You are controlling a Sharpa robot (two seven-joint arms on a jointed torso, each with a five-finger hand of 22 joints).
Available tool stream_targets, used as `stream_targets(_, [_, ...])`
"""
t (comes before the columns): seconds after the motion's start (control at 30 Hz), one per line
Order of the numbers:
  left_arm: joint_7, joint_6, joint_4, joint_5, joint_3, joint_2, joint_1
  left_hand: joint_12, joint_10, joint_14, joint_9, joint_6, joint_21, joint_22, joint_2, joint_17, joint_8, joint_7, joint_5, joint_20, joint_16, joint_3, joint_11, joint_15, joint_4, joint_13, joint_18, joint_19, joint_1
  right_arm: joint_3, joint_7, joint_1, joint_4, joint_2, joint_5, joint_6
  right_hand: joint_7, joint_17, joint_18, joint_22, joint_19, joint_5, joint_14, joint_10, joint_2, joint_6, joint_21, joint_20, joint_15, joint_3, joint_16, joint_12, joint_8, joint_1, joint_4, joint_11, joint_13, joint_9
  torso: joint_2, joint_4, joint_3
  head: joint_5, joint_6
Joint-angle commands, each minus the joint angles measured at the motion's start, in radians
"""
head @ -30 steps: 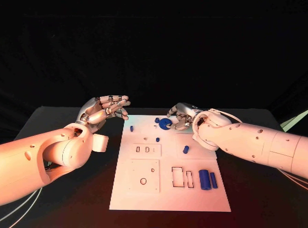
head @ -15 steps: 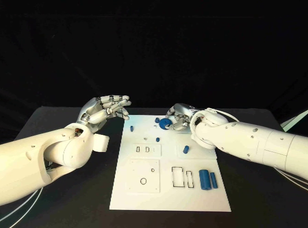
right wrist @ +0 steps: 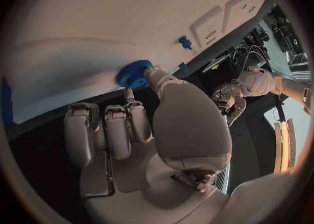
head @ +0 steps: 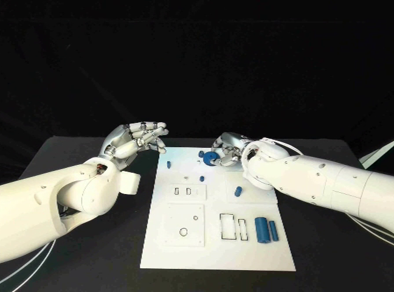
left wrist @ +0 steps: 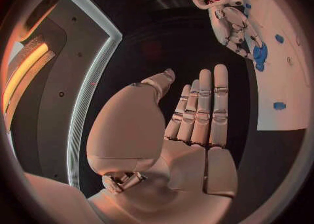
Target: Assemble the parts on the task board
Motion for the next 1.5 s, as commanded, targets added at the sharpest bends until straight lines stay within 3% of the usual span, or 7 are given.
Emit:
stream_targets(0.03, [0.001,0.004,0.001,-0.001,0.001,0.002,0.001,-0.009,0.008,-0.013,0.018,0.002,0.021,0.018,0.0,0.015,0.01,0.001,0.01,-0.003,0.014,0.065,0.0,-0.004,-0.004,0.014,0.02,-0.015,-0.017,-0.002,-0.003,-0.005,-0.003,0.002,-0.007,0.014,0.007,0.224,-0.022,0.21,0.054,-0.017,0.089,0.013,0.029,0.048,0.011,0.006,-0.002,0.032,0.014,0.008,0.019,-0.007,-0.008,0.001,0.121,0.011,-0.001,-0.0014,-0.0003,0.001,-0.002])
stream_targets(0.4, [0.0,0.004,0.002,-0.001,0.001,0.001,0.001,-0.009,0.008,-0.013,0.018,0.002,0.021,0.018,0.0,0.015,0.01,0.001,0.01,-0.003,0.014,0.065,0.0,-0.004,-0.004,0.014,0.02,-0.015,-0.017,-0.003,-0.017,-0.009,-0.001,0.001,-0.071,0.012,-0.004,0.227,-0.023,0.215,0.057,-0.039,0.09,0.018,0.019,0.088,0.015,-0.001,-0.009,0.067,0.015,0.011,0.041,0.004,-0.042,-0.009,0.126,0.02,0.0,-0.0008,0.0002,0.002,-0.004])
stream_targets(0.7, [-0.001,0.005,0.003,-0.001,0.001,0.0,0.001,-0.009,0.008,-0.014,0.019,0.002,0.027,0.021,0.0,0.016,0.01,0.001,0.01,-0.003,0.017,0.068,0.001,-0.004,-0.006,0.014,0.021,-0.018,-0.017,-0.004,-0.035,-0.01,0.028,-0.003,-0.205,-0.052,-0.011,0.227,-0.024,0.219,0.06,-0.037,0.09,0.025,0.022,0.108,0.019,-0.006,-0.015,0.089,0.015,0.015,0.053,0.0,-0.055,-0.015,0.132,0.026,-0.001,-0.002,0.0002,0.0,-0.004])
stream_targets(0.9, [-0.002,0.006,0.005,-0.001,0.001,-0.001,0.001,-0.009,0.008,-0.014,0.019,0.002,0.027,0.021,0.0,0.016,0.01,0.001,0.01,-0.003,0.017,0.068,0.001,-0.004,-0.006,0.014,0.021,-0.018,-0.017,-0.005,-0.043,-0.01,0.038,-0.006,-0.244,-0.069,-0.012,0.227,-0.024,0.219,0.061,-0.038,0.09,0.025,0.023,0.109,0.019,-0.006,-0.016,0.092,0.015,0.015,0.054,-0.003,-0.055,-0.016,0.132,0.027,0.0,-0.0023,0.0005,0.0,-0.004])
stream_targets(1.5, [-0.005,0.008,0.006,-0.001,0.001,-0.004,0.001,-0.009,0.007,-0.014,0.02,0.002,0.028,0.022,0.0,0.016,0.01,0.002,0.01,-0.003,0.017,0.068,0.001,-0.004,-0.006,0.014,0.021,-0.019,-0.018,-0.005,-0.052,-0.01,0.052,-0.024,-0.163,-0.004,-0.018,0.226,-0.025,0.221,0.062,-0.027,0.09,0.029,0.028,0.12,0.021,-0.012,-0.021,0.11,0.015,0.016,0.062,-0.027,-0.053,-0.021,0.136,0.031,-0.001,-0.0012,0.0004,-0.001,-0.008])
